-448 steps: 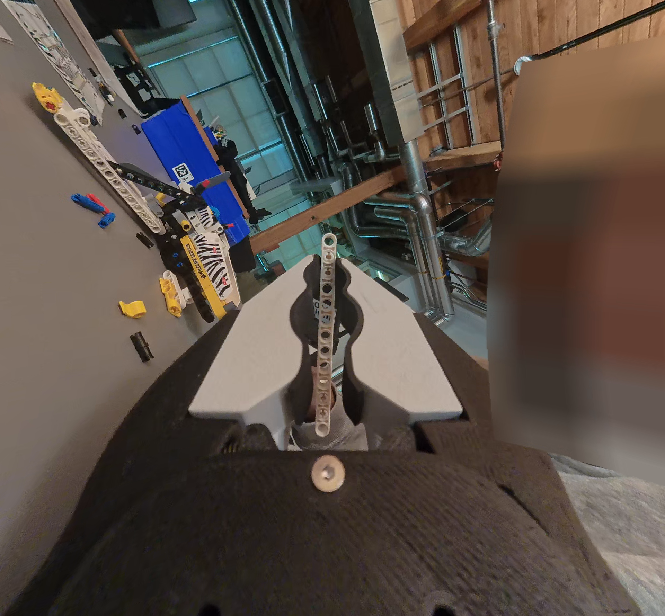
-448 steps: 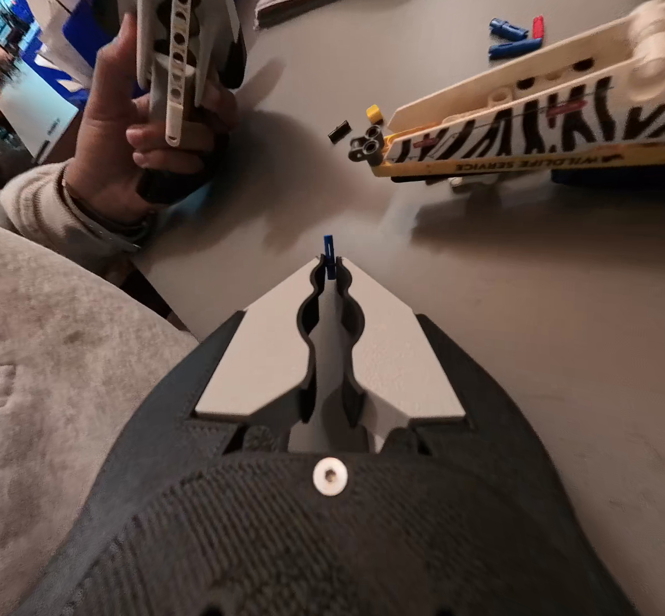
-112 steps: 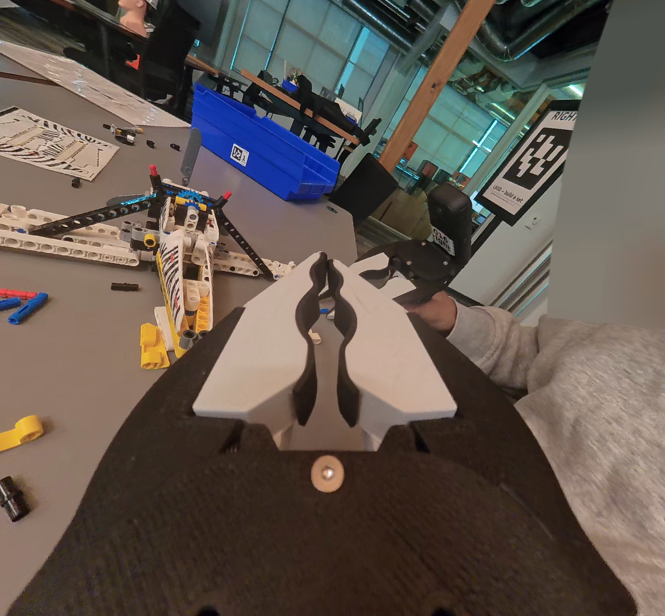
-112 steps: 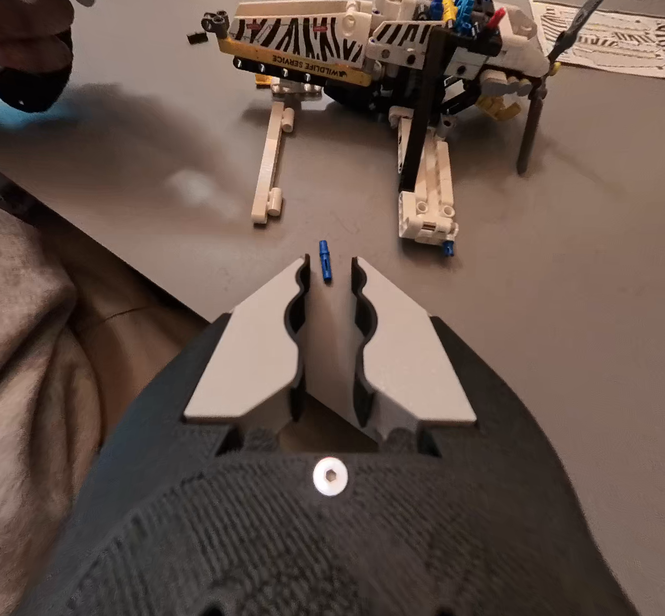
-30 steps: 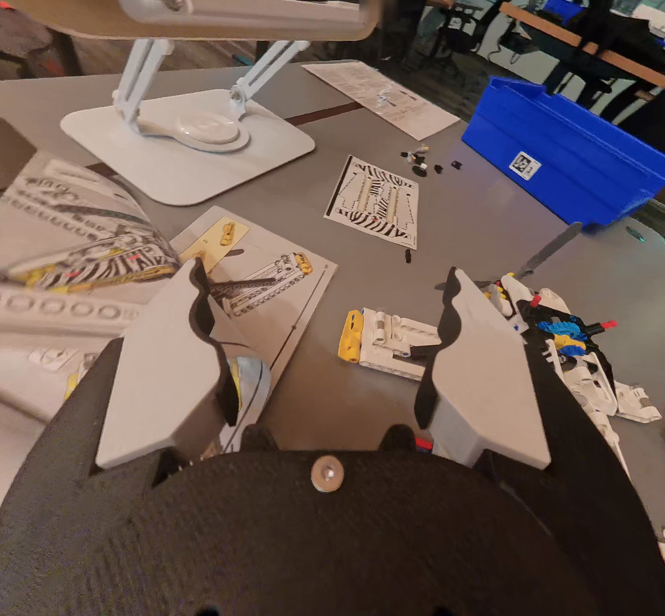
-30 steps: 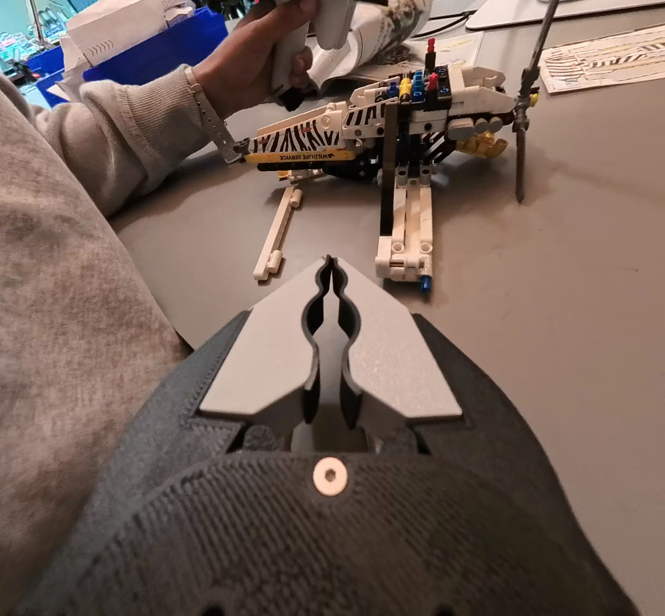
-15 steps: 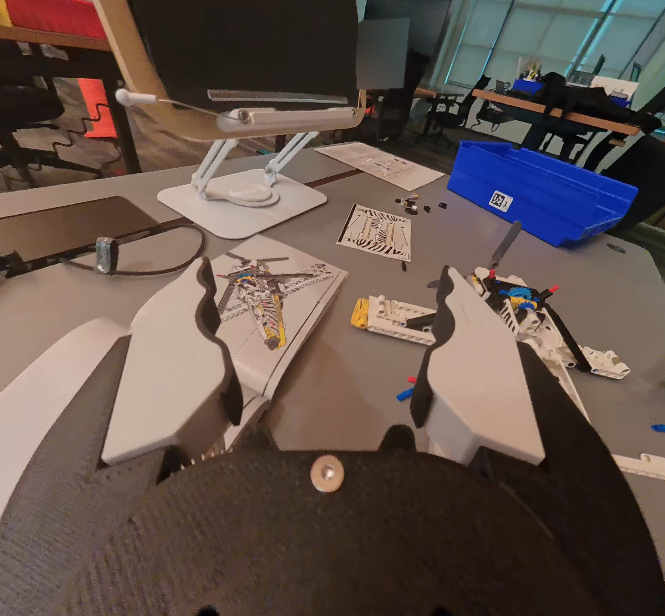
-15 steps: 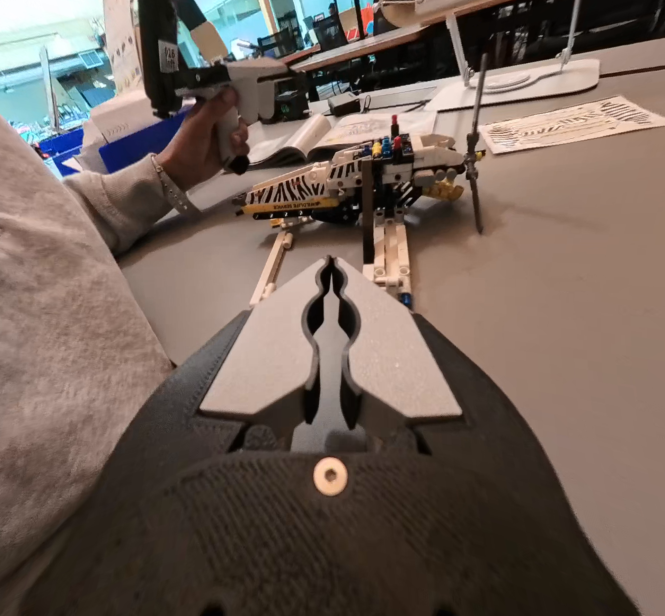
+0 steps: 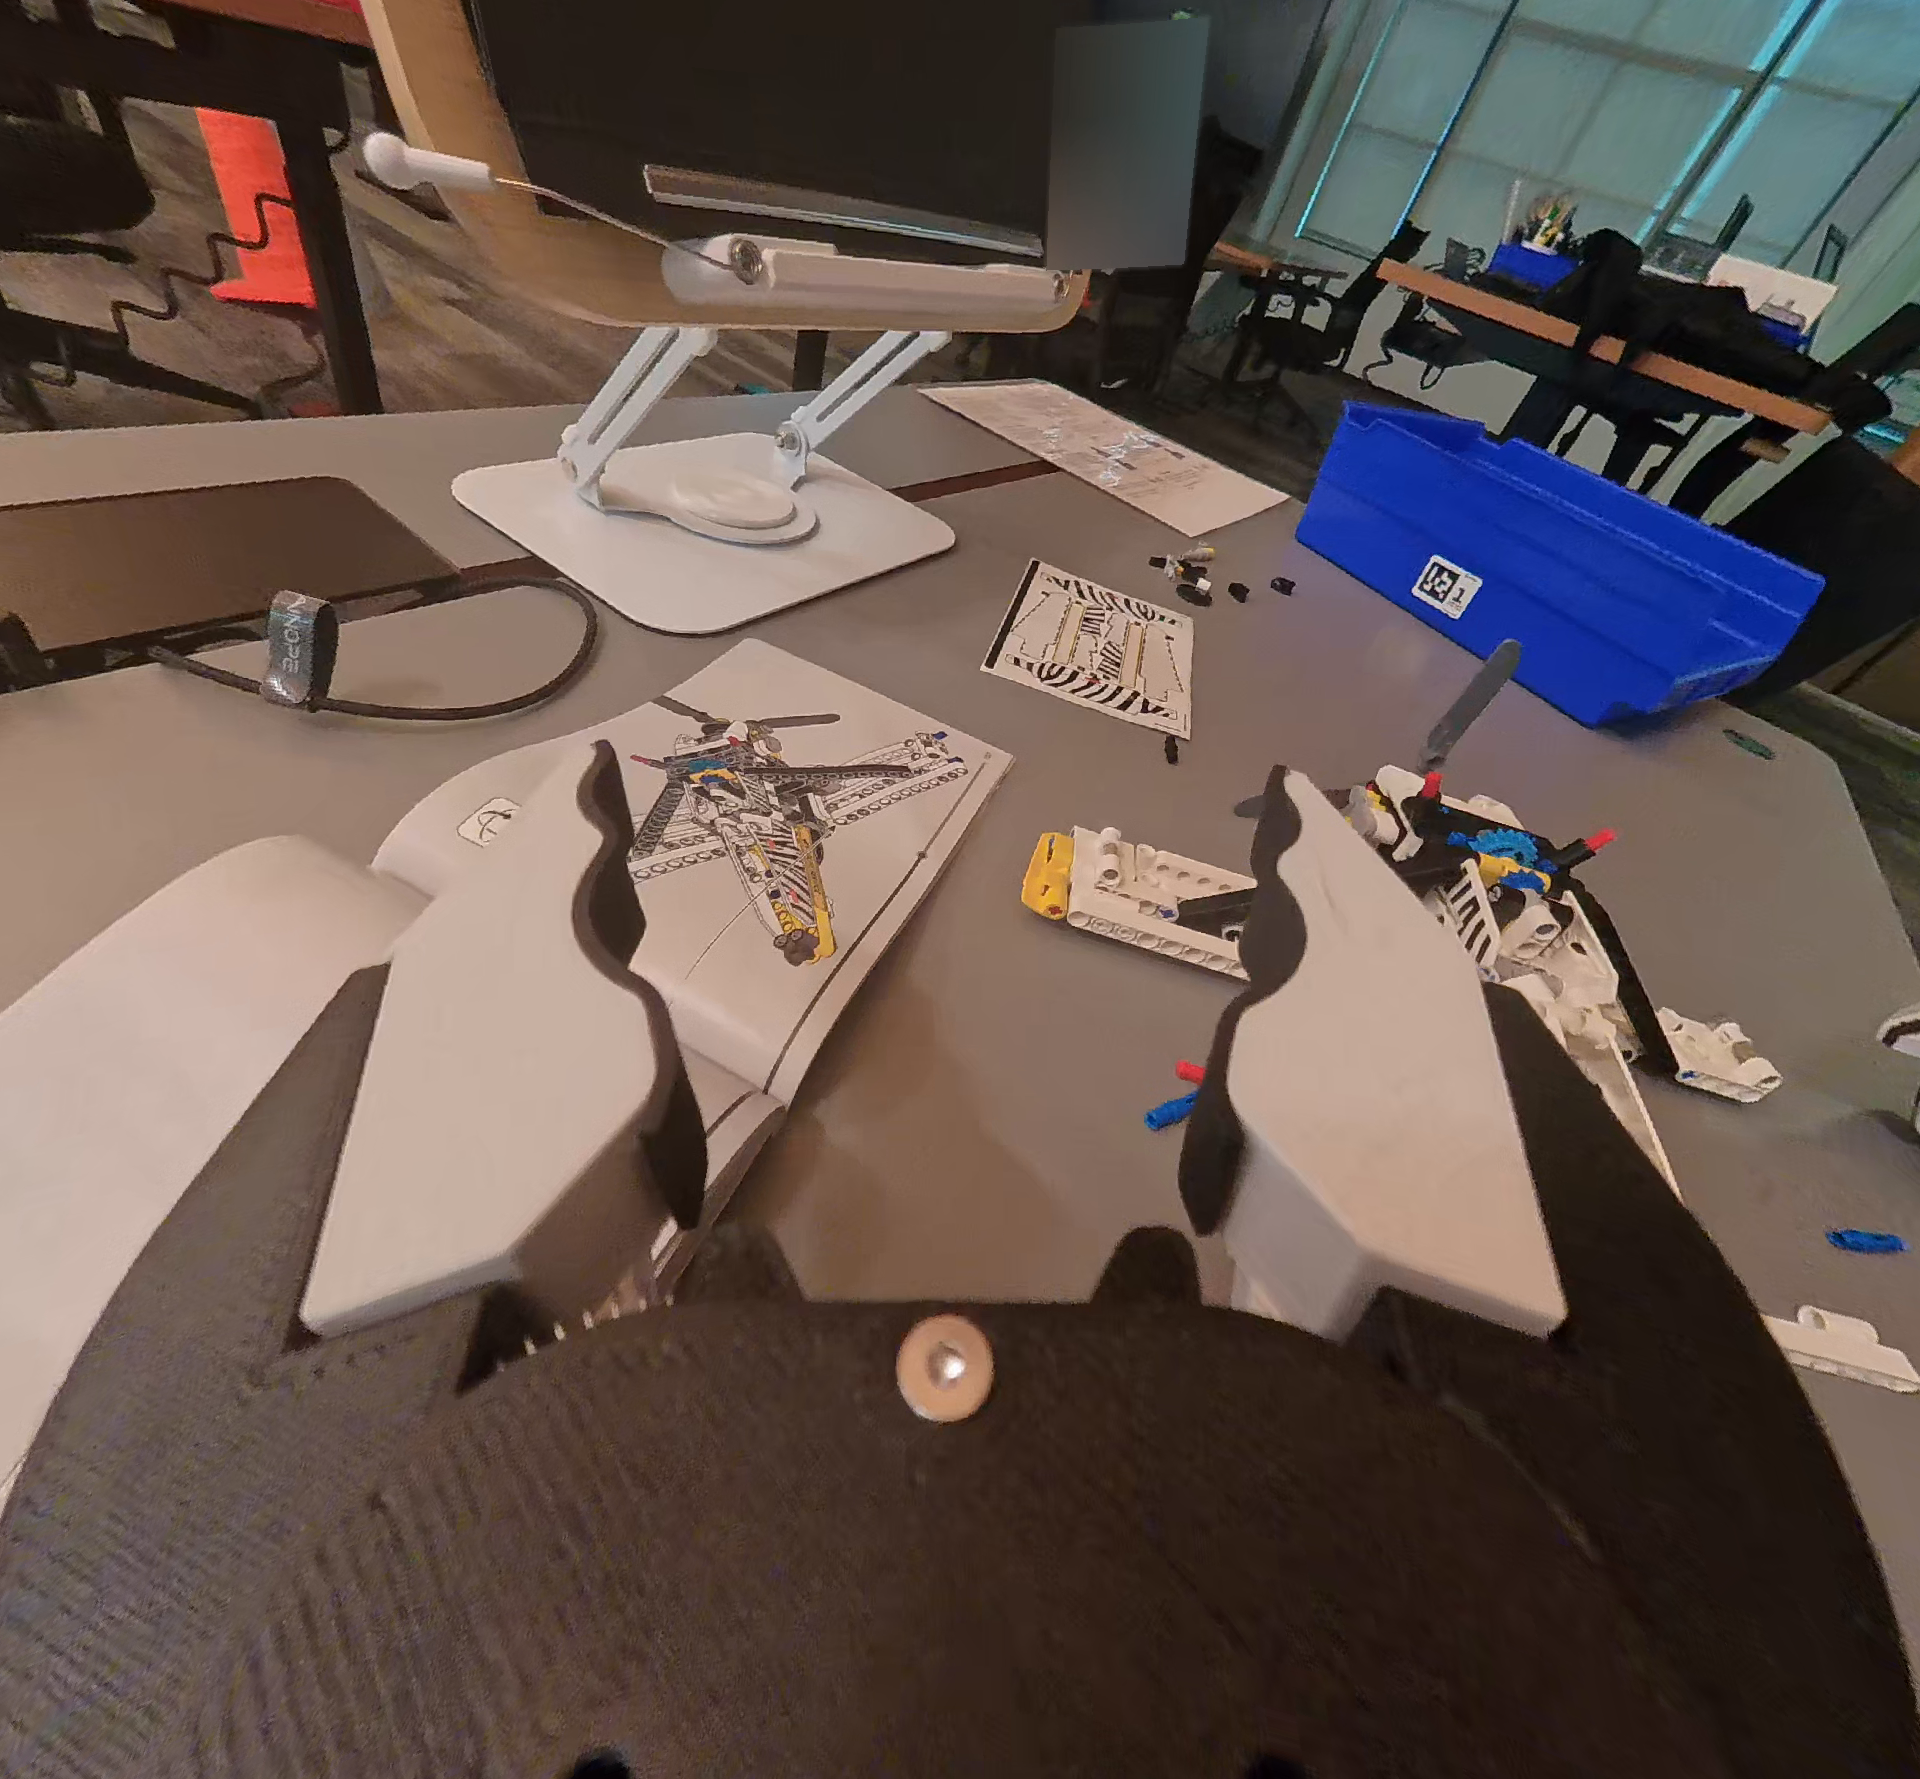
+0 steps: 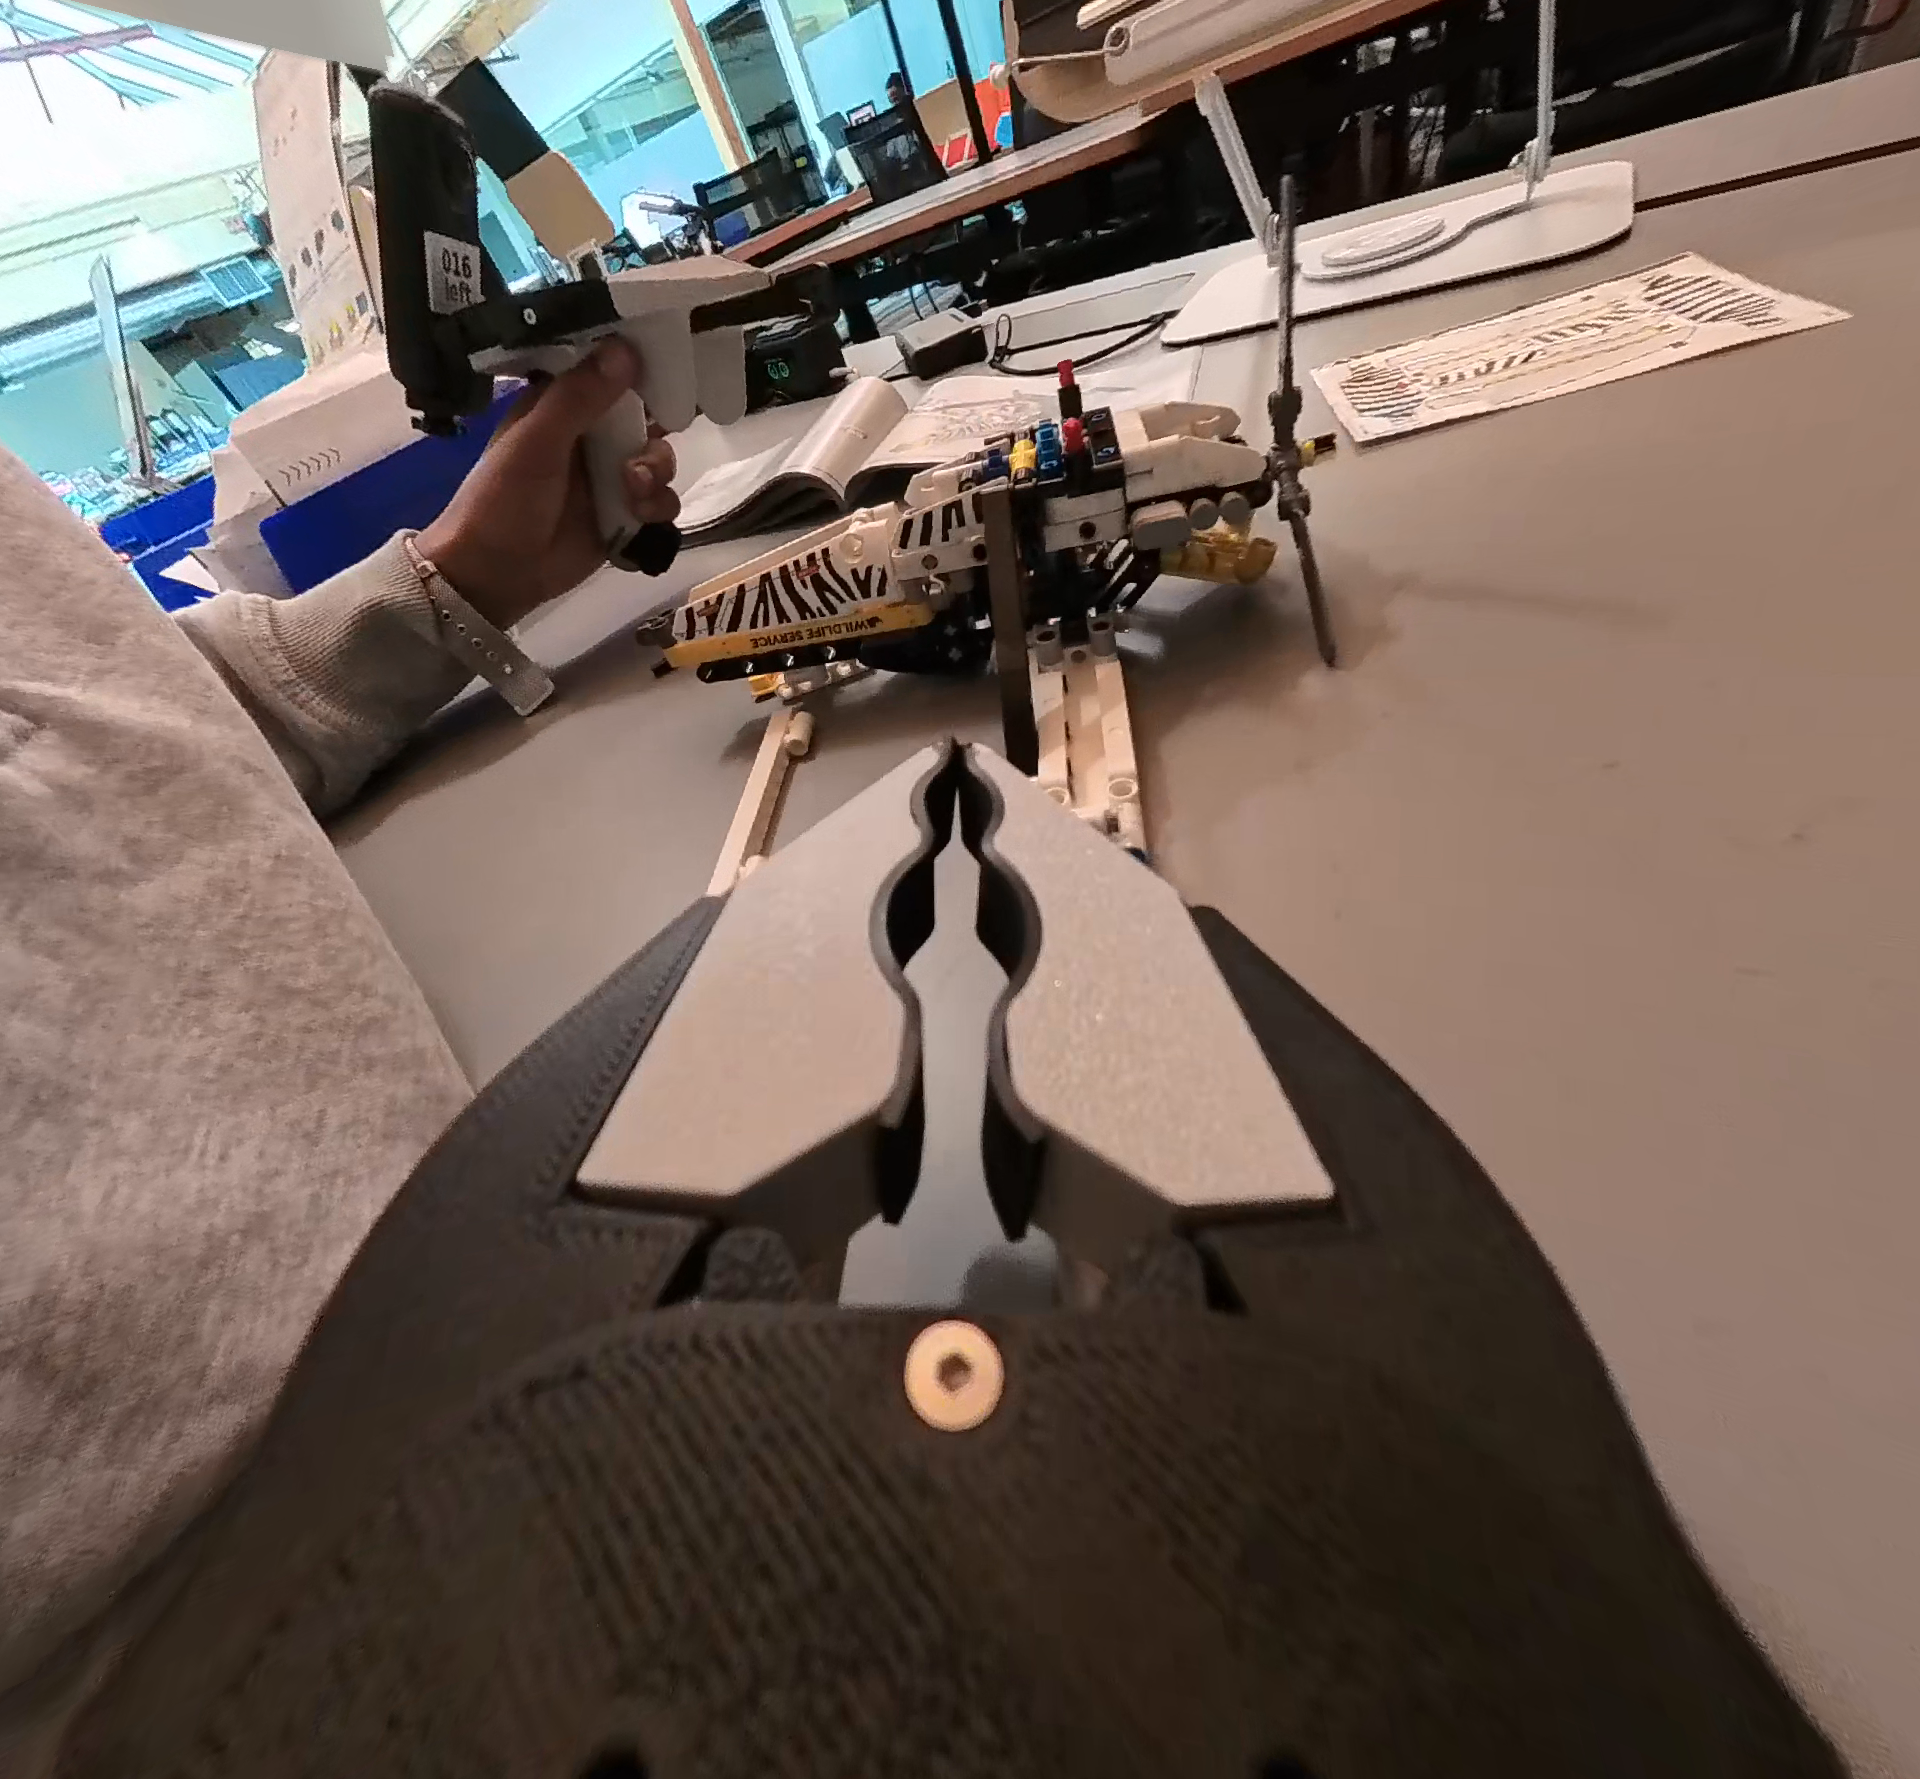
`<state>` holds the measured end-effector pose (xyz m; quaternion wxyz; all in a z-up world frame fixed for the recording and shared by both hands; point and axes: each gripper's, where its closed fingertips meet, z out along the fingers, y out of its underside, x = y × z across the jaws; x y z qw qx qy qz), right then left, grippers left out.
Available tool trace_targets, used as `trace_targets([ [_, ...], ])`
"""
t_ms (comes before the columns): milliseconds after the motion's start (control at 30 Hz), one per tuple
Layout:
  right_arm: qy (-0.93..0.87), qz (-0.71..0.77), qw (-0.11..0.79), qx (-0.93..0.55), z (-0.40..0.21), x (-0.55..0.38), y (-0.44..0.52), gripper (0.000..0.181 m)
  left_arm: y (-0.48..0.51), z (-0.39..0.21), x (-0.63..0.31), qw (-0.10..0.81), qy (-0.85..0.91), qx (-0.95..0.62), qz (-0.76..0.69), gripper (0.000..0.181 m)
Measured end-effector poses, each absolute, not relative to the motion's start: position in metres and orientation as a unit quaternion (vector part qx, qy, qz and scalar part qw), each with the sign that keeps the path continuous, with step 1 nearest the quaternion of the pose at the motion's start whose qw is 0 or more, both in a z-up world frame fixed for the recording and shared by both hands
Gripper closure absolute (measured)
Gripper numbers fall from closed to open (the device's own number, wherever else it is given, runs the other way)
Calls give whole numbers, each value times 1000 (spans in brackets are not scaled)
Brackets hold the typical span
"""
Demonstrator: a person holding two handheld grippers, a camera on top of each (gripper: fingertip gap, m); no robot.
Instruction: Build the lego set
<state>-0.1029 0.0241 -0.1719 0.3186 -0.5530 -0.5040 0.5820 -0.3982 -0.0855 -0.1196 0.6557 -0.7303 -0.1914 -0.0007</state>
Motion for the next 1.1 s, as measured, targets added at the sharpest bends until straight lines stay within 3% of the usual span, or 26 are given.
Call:
trace_targets([
  [700, -485, 596, 294, -568, -172, -105, 30, 181, -88, -114, -398, 671, -194, -716, -7, 71],
  [833, -482, 593, 293, -575, -173, -105, 32, 181, -113, -93, -416, 670, -183, -717, 61, 73],
  [967, -487, 569, 311, -585, -177, -107, 35, 181, -175, -80, -455, 652, -214, -707, 169, 143],
  [1067, -502, 543, 311, -597, -183, -110, 35, 181, -200, -93, -466, 642, -230, -712, 167, 172],
  [1100, -501, 542, 308, -601, -184, -110, 35, 181, -205, -99, -468, 638, -240, -714, 161, 171],
])
